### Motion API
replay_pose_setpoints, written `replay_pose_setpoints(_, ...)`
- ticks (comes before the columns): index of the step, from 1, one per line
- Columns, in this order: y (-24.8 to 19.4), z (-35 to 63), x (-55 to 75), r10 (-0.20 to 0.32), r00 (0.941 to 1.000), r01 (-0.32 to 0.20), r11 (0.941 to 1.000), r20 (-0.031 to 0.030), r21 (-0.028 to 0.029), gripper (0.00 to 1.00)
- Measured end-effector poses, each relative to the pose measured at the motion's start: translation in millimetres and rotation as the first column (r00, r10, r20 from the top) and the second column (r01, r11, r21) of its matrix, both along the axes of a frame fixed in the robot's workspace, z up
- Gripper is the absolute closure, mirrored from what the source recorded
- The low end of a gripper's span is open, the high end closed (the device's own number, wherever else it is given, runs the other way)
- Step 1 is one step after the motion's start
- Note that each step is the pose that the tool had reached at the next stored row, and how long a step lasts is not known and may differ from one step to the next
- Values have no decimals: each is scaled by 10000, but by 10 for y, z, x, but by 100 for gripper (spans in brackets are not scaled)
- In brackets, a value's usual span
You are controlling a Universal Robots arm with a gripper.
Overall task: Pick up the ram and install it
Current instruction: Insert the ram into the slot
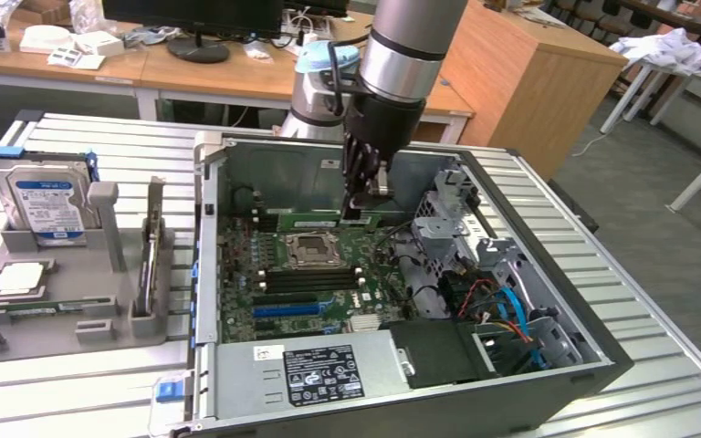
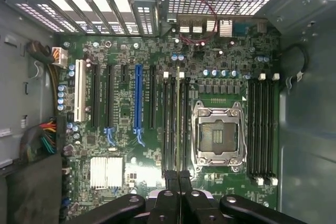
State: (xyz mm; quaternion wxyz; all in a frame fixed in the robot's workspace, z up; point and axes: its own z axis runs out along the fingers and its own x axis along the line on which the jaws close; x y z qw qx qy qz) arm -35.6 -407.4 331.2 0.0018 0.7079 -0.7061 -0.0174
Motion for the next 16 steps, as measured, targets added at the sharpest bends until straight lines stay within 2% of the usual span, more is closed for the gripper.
replay_pose_setpoints(16, 0, -188, 0, 0, 10000, 0, 10000, 0, -1, 89)
